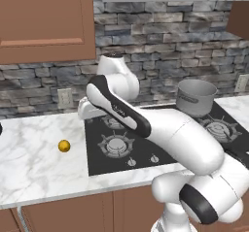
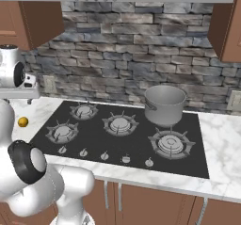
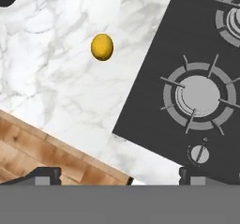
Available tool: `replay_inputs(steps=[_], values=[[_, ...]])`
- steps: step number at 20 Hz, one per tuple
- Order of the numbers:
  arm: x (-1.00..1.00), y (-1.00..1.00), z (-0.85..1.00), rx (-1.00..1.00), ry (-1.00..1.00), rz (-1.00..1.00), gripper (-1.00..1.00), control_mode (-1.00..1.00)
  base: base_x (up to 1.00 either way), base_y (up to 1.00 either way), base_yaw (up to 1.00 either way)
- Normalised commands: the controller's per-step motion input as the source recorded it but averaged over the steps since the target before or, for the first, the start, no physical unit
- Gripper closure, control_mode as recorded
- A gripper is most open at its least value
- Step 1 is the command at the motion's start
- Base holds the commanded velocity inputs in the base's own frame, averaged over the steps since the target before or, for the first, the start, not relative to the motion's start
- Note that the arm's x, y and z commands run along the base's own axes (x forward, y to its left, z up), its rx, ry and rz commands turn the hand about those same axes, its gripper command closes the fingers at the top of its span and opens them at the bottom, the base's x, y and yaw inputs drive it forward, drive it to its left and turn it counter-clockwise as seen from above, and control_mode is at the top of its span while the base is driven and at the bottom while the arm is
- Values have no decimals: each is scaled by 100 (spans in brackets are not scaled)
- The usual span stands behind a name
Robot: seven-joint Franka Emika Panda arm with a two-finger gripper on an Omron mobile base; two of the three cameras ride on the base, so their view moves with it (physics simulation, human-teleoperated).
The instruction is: Turn on the burner for the pot on the stove. Wait thirty seconds for the pot to heat up. Then add the lemon to the pot.
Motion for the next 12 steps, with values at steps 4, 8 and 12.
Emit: replay_inputs(steps=[4, 8, 12], values=[[31, 48, -42, 0, 1, -3, -100, -100, 0, 0, 0], [38, 45, -47, 0, 0, -3, -100, -100, 0, 0, 0], [28, 38, -40, 0, 0, -5, -100, -100, 0, 0, 0]])
